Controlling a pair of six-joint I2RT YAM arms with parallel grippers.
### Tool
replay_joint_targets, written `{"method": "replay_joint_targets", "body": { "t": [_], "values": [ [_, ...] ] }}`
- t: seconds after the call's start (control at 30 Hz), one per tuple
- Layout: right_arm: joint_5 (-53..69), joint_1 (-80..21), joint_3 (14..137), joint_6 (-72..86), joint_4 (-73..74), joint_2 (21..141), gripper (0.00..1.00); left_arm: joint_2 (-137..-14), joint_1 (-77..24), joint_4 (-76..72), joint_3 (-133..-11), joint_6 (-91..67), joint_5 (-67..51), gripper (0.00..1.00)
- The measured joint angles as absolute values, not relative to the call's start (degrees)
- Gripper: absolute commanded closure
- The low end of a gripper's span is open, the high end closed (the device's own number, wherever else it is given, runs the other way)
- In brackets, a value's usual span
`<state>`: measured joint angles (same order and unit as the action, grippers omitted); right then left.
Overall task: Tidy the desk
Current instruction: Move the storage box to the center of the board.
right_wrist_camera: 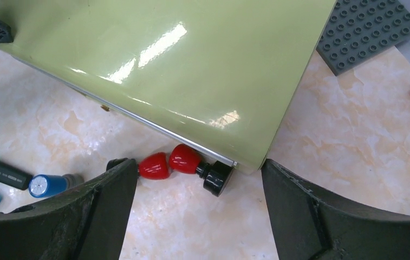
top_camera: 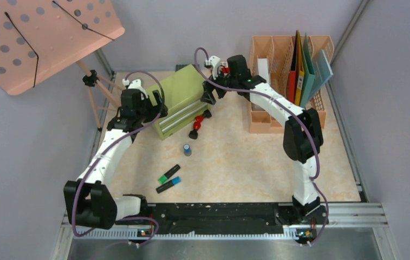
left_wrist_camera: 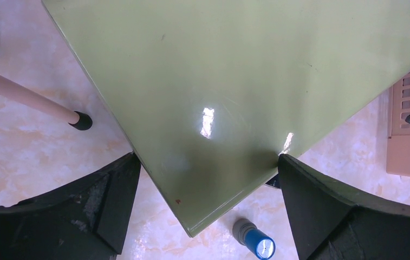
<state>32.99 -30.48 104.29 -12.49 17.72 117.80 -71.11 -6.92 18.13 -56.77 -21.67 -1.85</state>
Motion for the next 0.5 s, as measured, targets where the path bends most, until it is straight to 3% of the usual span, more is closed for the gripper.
{"method": "replay_joint_targets", "body": {
  "t": [0.33, 0.5],
  "values": [
    [31.99, -29.56, 103.77, -5.69, 15.94, 117.67, 0.14, -71.11, -7.92, 18.02, -56.55, -21.67, -2.63, 0.02],
    [30.41, -28.29, 97.62, -0.93, 10.09, 114.65, 0.14, -71.11, -9.61, 17.65, -55.55, -21.89, -5.76, 0.01]
  ]
}}
